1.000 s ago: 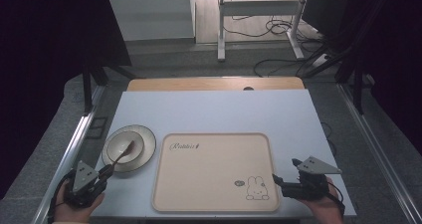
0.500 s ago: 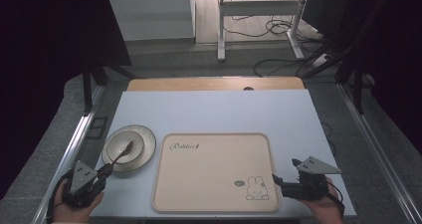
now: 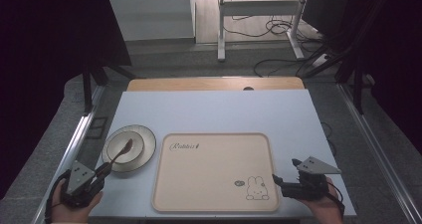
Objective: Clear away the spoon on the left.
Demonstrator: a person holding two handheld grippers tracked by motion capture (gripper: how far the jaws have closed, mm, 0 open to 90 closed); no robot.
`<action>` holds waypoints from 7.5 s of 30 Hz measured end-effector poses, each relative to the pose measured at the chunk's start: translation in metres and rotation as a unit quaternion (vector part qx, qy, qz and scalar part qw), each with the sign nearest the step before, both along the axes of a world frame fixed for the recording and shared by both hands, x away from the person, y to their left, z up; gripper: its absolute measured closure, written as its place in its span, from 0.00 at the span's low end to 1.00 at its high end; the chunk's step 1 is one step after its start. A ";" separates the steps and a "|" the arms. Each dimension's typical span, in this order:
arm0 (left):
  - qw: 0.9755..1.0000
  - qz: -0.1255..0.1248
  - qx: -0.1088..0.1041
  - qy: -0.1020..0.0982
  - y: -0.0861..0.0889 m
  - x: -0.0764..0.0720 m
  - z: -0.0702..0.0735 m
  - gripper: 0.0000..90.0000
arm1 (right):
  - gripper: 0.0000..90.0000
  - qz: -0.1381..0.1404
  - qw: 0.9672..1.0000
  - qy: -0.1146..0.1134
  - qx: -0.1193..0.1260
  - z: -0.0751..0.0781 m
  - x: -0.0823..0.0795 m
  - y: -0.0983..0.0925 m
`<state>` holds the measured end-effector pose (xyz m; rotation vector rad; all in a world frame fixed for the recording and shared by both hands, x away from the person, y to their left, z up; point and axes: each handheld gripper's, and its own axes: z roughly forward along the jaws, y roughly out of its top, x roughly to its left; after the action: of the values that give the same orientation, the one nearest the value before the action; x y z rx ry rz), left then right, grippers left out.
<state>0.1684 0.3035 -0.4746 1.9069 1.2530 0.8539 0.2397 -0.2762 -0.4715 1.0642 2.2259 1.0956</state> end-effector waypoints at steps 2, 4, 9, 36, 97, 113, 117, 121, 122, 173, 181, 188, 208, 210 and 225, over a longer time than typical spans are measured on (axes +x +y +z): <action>1.000 0.001 0.000 -0.002 0.000 0.000 0.001 0.94 | 0.17 0.000 1.000 0.000 0.000 0.000 0.000 0.000; 1.000 0.001 -0.001 -0.004 0.000 0.000 0.001 0.94 | 0.17 -0.001 1.000 0.000 0.000 0.000 0.000 0.000; 1.000 0.002 -0.005 -0.011 0.001 -0.001 0.004 0.94 | 0.17 -0.001 1.000 0.000 0.000 0.000 0.000 0.000; 0.999 -0.002 -0.031 -0.036 0.000 -0.004 0.019 0.94 | 0.17 -0.003 1.000 0.002 -0.001 0.000 0.000 0.000; 0.993 -0.082 -0.035 -0.079 -0.060 0.033 0.060 0.94 | 0.17 -0.003 1.000 0.000 0.003 0.001 0.000 0.000; 0.991 -0.100 -0.030 -0.078 -0.077 0.045 0.063 0.94 | 0.17 -0.001 1.000 -0.001 0.001 0.000 0.000 0.000; 0.991 -0.108 -0.026 -0.077 -0.084 0.049 0.064 0.94 | 0.17 -0.001 1.000 -0.001 0.001 0.000 0.000 0.000; 0.990 -0.116 -0.020 -0.075 -0.089 0.051 0.064 0.94 | 0.17 -0.001 1.000 -0.001 0.000 0.000 0.000 -0.001; 0.990 -0.116 -0.020 -0.075 -0.089 0.051 0.064 0.94 | 0.17 -0.001 1.000 -0.001 0.000 0.000 0.000 -0.001; 0.988 -0.153 0.026 -0.010 -0.117 0.057 0.016 0.94 | 0.17 0.002 1.000 0.001 -0.005 -0.001 0.000 0.000; 0.986 -0.161 0.036 -0.003 -0.122 0.056 0.011 0.94 | 0.17 0.002 1.000 0.002 -0.006 -0.001 0.000 0.000; 0.986 -0.162 0.040 0.001 -0.123 0.056 0.009 0.94 | 0.17 0.003 1.000 0.002 -0.007 -0.001 0.000 0.000; 0.983 -0.173 0.067 0.016 -0.131 0.056 -0.001 0.94 | 0.17 0.003 1.000 0.002 -0.007 -0.002 0.000 0.000; 0.982 -0.175 0.069 0.018 -0.131 0.055 -0.003 0.94 | 0.17 0.003 1.000 0.003 -0.008 -0.002 0.000 0.000; 0.979 -0.179 0.090 0.030 -0.138 0.055 -0.009 0.93 | 0.17 0.004 1.000 0.004 -0.009 -0.002 0.000 0.000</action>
<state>0.2231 0.1660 -0.4835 2.2292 0.8459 0.7424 0.2397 -0.2766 -0.4733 1.0548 2.2433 1.0736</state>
